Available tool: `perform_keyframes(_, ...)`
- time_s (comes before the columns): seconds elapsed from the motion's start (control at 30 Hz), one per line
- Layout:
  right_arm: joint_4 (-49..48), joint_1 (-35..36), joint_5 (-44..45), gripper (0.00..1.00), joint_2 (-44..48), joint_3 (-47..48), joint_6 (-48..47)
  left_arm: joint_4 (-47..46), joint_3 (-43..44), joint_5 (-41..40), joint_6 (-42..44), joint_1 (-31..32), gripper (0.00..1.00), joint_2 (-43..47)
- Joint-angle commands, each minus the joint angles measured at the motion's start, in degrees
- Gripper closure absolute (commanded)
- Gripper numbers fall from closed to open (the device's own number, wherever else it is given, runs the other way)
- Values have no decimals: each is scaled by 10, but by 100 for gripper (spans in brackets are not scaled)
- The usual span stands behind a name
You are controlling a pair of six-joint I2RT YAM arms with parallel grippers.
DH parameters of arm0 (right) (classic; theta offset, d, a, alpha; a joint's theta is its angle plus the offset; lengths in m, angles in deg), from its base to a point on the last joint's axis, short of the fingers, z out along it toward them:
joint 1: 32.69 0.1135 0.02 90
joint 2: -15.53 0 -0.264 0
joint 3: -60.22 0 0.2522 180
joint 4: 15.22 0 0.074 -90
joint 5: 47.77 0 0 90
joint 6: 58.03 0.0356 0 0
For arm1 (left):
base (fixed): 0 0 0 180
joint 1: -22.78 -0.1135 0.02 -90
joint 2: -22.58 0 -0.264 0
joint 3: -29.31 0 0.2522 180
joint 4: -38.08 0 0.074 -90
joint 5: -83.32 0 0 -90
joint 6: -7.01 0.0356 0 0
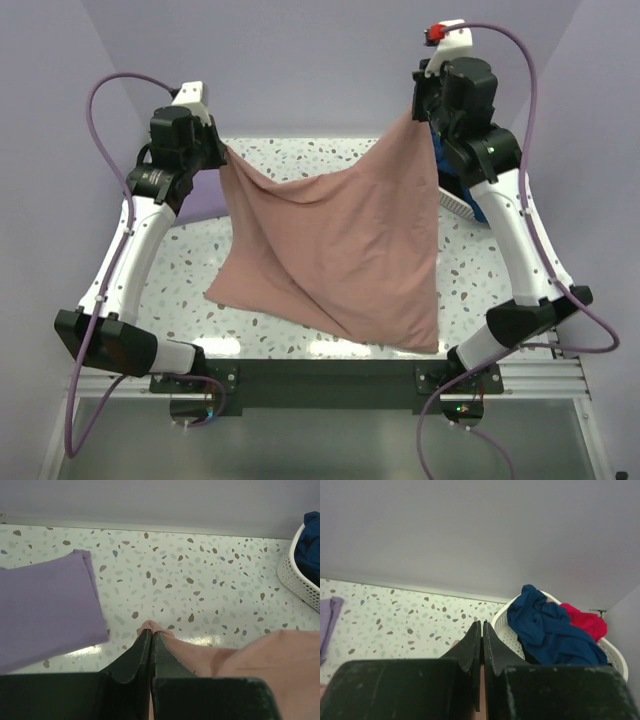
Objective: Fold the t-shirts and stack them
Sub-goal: Flatten the tshirt out
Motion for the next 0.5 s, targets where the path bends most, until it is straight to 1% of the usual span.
perform_keyframes(0.0, -35, -1, 3, 100, -9, 101, -12, -53, 86, -32, 13, -6, 100, -1)
perform_keyframes(0.1, -23, -1, -2, 100, -40, 149, -13, -43, 134, -33, 23, -9, 100, -10)
perform_keyframes(0.23, -20, -2, -4, 100, -33, 172, -19, -34, 179, -23, 38, -9, 100, 0)
perform_keyframes(0.33, -19, -1, -2, 100, -2, 172, -25, -30, 192, 5, 47, -9, 100, 24)
perform_keyframes(0.47, -14, -1, 6, 100, 73, 165, -34, -13, 192, 44, 56, -9, 100, 75)
